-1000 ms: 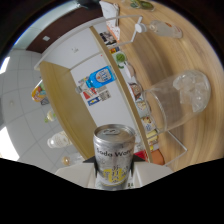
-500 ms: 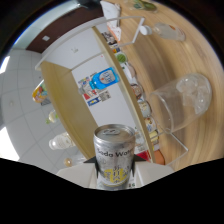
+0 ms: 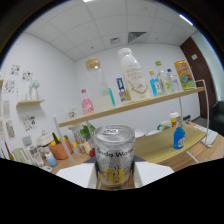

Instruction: Make me a cup of Mojito.

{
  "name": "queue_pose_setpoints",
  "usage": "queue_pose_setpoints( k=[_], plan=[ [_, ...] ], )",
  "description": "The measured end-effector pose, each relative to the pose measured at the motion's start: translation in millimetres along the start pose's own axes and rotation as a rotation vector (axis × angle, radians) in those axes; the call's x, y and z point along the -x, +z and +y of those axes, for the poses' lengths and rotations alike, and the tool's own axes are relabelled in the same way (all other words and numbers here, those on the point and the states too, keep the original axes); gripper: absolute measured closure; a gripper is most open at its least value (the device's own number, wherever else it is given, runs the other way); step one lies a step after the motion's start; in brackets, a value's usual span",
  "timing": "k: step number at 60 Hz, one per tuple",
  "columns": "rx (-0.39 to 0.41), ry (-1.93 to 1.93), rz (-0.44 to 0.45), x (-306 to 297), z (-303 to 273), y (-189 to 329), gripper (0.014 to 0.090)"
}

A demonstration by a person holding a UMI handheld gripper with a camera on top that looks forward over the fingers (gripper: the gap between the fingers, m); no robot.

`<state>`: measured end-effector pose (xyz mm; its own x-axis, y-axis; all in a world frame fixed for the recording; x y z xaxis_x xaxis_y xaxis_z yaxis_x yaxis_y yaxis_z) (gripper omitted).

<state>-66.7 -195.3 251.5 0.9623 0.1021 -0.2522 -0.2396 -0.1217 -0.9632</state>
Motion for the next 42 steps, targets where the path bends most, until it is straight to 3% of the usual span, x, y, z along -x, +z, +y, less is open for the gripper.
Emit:
queue_pose_setpoints(
  k=[23,32,42],
  plan=[
    [0.250,-0.181,0.023,-16,154,24,0.0536],
    [0.303,-0.183,0.015,-18,179,22,0.0534],
    [0.285,-0.215,0.002,-12,179,20,0.0524]
  ],
)
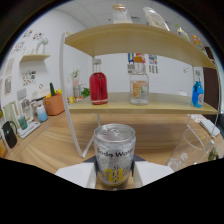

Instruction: Make me a cup of Mojito.

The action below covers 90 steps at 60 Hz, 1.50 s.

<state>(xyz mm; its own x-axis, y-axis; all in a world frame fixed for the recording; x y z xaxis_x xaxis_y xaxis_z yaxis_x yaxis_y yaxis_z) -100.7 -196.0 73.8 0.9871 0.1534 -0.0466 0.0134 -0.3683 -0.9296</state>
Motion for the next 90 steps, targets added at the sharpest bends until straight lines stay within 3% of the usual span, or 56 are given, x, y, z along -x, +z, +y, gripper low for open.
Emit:
queue_pose_setpoints(
  k=[20,25,28,29,39,40,41,49,69,90],
  plan=[
    [-0.041,-0.049,0.027,2,5,-9,0.0498],
    [-0.028,-0.037,0.029,1,0,-14,0.0377],
    [-0.034,-0.029,0.032,2,-8,-21,0.0204],
    [-0.033,-0.026,0.032,3,-10,-23,0.0180],
    [-0.041,0.022,0.015,13,-47,-63,0.0192],
    [-0.042,0.027,0.016,13,-51,-68,0.0236],
    [-0.042,0.032,0.018,13,-54,-73,0.0195],
    [-0.006,0.048,0.042,3,-65,-111,0.0188],
    [0.217,0.052,0.137,-76,-3,-168,0.0197],
    [0.294,0.027,0.161,-105,30,-193,0.0197]
  ],
)
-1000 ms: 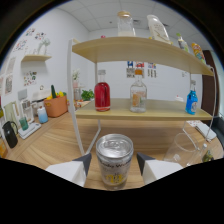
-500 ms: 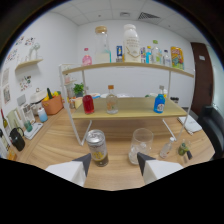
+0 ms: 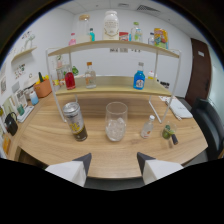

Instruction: Make me a cup of Mojito.

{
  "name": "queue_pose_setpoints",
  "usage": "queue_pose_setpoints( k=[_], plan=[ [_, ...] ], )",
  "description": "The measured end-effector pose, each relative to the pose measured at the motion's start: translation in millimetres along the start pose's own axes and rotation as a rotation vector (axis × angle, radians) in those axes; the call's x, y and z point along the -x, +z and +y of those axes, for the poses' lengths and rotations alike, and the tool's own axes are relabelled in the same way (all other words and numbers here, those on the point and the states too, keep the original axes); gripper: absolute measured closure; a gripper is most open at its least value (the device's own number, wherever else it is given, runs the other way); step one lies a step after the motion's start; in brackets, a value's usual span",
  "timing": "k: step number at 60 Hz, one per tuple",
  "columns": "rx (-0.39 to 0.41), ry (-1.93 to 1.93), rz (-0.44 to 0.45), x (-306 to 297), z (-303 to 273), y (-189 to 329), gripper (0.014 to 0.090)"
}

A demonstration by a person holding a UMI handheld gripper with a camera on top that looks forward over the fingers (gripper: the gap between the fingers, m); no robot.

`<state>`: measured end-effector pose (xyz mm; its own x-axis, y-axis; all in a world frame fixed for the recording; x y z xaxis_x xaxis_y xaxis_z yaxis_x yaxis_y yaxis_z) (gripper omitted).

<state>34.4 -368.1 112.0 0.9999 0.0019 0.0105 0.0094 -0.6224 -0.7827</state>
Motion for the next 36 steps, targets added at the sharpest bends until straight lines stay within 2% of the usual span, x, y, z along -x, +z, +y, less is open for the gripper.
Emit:
queue_pose_setpoints(
  k=[36],
  plan=[
    [0.004,-0.053,-0.003,-0.2,7.8,-8.1,0.0189]
  ],
)
